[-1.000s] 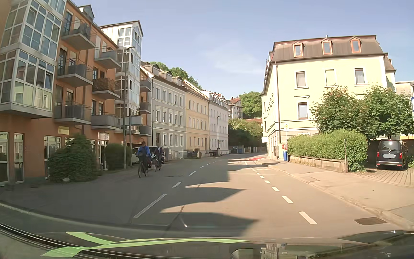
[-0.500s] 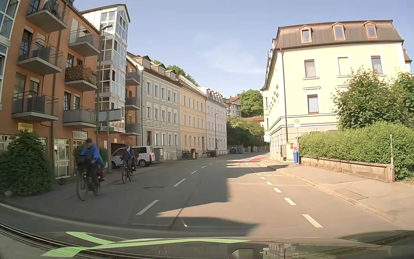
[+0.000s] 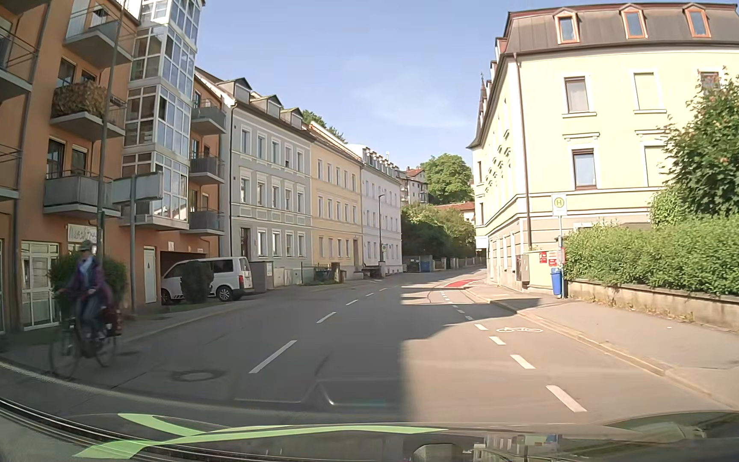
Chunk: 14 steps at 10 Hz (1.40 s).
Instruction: Follow the waypoints while adhering to traffic rules and regulations
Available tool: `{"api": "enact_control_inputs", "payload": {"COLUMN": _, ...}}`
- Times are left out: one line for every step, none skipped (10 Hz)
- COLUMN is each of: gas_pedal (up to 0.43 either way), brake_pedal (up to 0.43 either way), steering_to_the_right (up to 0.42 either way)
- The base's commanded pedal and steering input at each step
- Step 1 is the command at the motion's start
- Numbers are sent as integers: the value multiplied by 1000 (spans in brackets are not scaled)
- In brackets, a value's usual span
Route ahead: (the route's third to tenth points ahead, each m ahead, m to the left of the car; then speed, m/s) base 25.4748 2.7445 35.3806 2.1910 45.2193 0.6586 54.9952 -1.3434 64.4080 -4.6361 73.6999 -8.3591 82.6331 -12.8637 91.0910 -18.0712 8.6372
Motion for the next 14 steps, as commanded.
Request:
{"api": "enact_control_inputs", "payload": {"gas_pedal": 87, "brake_pedal": 0, "steering_to_the_right": 4}}
{"api": "enact_control_inputs", "payload": {"gas_pedal": 79, "brake_pedal": 0, "steering_to_the_right": 4}}
{"api": "enact_control_inputs", "payload": {"gas_pedal": 79, "brake_pedal": 0, "steering_to_the_right": 4}}
{"api": "enact_control_inputs", "payload": {"gas_pedal": 79, "brake_pedal": 0, "steering_to_the_right": 4}}
{"api": "enact_control_inputs", "payload": {"gas_pedal": 79, "brake_pedal": 0, "steering_to_the_right": 4}}
{"api": "enact_control_inputs", "payload": {"gas_pedal": 79, "brake_pedal": 0, "steering_to_the_right": 4}}
{"api": "enact_control_inputs", "payload": {"gas_pedal": 79, "brake_pedal": 0, "steering_to_the_right": 4}}
{"api": "enact_control_inputs", "payload": {"gas_pedal": 79, "brake_pedal": 0, "steering_to_the_right": 4}}
{"api": "enact_control_inputs", "payload": {"gas_pedal": 79, "brake_pedal": 0, "steering_to_the_right": 3}}
{"api": "enact_control_inputs", "payload": {"gas_pedal": 79, "brake_pedal": 0, "steering_to_the_right": 3}}
{"api": "enact_control_inputs", "payload": {"gas_pedal": 79, "brake_pedal": 0, "steering_to_the_right": 2}}
{"api": "enact_control_inputs", "payload": {"gas_pedal": 79, "brake_pedal": 0, "steering_to_the_right": 2}}
{"api": "enact_control_inputs", "payload": {"gas_pedal": 79, "brake_pedal": 0, "steering_to_the_right": 2}}
{"api": "enact_control_inputs", "payload": {"gas_pedal": 67, "brake_pedal": 0, "steering_to_the_right": 2}}
